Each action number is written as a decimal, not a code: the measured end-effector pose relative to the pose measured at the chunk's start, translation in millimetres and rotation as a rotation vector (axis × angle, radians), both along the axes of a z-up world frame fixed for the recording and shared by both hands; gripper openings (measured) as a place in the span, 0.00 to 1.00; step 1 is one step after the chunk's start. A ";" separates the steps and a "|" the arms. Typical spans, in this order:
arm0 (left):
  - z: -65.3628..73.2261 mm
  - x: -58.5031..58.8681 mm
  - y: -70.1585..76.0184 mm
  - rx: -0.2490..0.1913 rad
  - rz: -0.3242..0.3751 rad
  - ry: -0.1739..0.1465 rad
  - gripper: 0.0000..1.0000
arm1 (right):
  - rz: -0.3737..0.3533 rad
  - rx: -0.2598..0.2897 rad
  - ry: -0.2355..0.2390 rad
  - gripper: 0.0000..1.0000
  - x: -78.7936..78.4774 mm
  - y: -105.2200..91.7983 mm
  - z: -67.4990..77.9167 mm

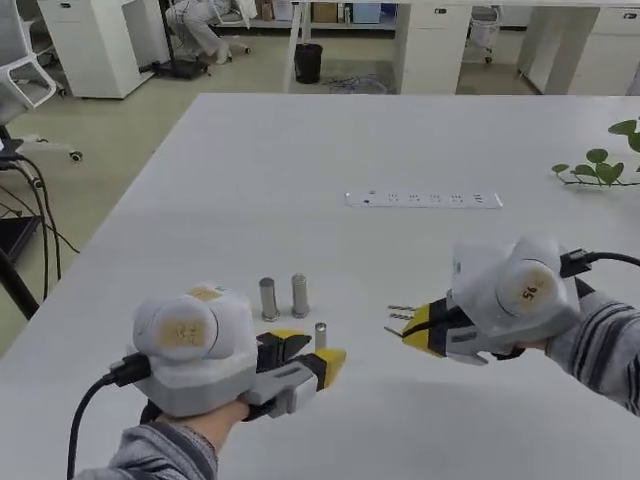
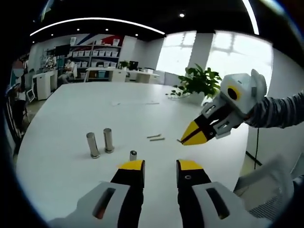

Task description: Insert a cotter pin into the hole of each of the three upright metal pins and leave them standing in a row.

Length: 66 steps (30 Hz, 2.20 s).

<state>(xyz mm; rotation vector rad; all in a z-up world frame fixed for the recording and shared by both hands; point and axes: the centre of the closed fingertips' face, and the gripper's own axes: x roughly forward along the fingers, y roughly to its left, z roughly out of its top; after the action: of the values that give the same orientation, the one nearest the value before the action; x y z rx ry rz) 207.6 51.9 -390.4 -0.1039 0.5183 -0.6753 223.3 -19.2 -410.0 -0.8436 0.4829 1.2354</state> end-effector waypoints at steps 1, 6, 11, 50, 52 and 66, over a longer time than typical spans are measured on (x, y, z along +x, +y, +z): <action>0.3 -1.3 -2.1 -0.007 -0.009 0.004 0.22 | 0.013 0.000 -0.010 0.00 -4.2 2.6 2.0; 4.0 -8.0 -13.4 -0.061 -0.041 0.031 0.19 | 0.086 -0.018 -0.052 0.00 -19.1 12.7 6.6; 5.5 -15.2 -22.8 -0.100 -0.067 0.061 0.15 | 0.154 -0.042 -0.097 0.00 -31.9 23.2 9.4; 7.2 -35.0 -35.1 0.040 -0.261 -0.099 0.00 | 0.227 -0.041 -0.124 0.00 -50.0 35.5 12.7; 8.3 -36.5 -35.0 0.076 -0.292 -0.137 0.00 | 0.226 -0.042 -0.118 0.00 -50.5 35.0 11.9; 6.9 -44.6 -34.0 0.186 -0.392 -0.220 0.00 | 0.243 -0.053 -0.097 0.00 -55.9 31.3 9.8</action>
<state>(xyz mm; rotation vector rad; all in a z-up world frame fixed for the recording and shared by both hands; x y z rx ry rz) 163.1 17.9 -383.5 0.2513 0.3887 -1.0031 167.3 12.0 -400.1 -1.0246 0.3430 1.4013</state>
